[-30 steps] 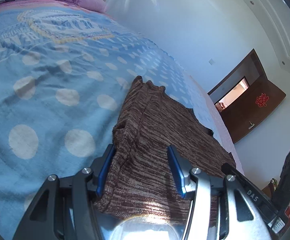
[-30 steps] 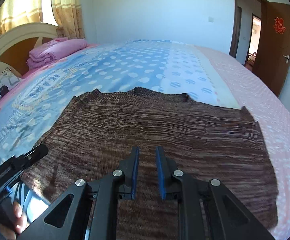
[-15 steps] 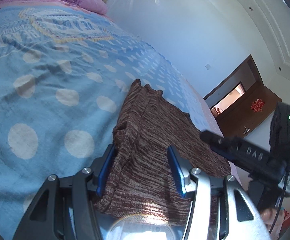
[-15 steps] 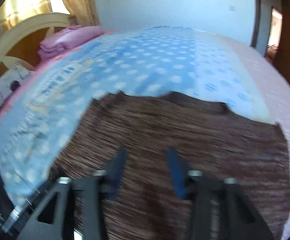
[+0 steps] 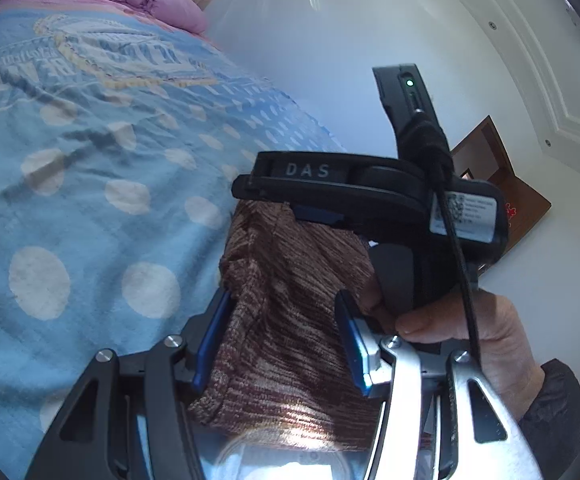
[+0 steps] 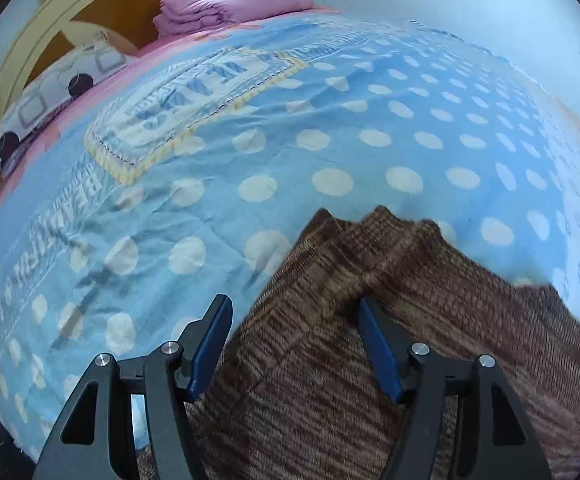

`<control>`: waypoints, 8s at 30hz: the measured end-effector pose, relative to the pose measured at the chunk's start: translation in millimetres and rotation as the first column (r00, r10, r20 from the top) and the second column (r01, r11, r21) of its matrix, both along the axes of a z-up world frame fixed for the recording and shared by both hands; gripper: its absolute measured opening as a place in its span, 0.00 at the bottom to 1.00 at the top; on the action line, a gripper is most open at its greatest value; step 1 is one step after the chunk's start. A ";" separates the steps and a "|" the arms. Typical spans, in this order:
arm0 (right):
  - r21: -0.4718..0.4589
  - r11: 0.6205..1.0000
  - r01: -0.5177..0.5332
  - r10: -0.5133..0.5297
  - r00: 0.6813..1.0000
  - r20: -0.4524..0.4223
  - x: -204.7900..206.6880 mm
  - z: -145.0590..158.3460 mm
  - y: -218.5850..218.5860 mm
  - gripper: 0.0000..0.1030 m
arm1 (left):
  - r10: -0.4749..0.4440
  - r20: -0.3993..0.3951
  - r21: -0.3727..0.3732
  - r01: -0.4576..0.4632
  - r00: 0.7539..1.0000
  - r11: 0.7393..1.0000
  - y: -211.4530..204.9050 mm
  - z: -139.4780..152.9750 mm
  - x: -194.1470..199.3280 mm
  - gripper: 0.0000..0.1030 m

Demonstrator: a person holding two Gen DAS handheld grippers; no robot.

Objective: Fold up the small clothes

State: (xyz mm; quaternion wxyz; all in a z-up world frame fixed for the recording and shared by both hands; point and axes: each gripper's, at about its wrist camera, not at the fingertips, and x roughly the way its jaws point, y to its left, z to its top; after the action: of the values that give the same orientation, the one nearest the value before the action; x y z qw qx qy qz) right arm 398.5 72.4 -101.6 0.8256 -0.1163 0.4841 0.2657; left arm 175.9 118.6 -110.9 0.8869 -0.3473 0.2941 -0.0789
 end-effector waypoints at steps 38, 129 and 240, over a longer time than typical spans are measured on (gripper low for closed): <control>0.323 0.896 0.304 -0.313 0.949 -0.025 -14.1 62.3 -230.6 0.13 | -0.444 0.069 0.409 0.380 0.894 0.829 -164.9 71.7 15.4 0.11; 0.130 0.779 0.613 -0.627 0.757 0.183 -164.8 14.3 -378.9 0.10 | -0.321 -0.204 0.661 0.373 0.925 0.651 -222.9 38.6 125.3 0.62; 0.414 0.741 0.529 -0.554 0.830 -0.068 -93.2 -21.4 -404.9 0.44 | -0.391 -0.237 0.468 0.457 0.889 0.756 -233.1 24.5 164.7 0.66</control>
State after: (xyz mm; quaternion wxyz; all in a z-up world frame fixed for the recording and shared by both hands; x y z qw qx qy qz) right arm 305.3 -332.4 -123.0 0.8861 0.2000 0.4040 0.1076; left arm 340.7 -114.5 -86.3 0.8851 -0.0278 0.4301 -0.1754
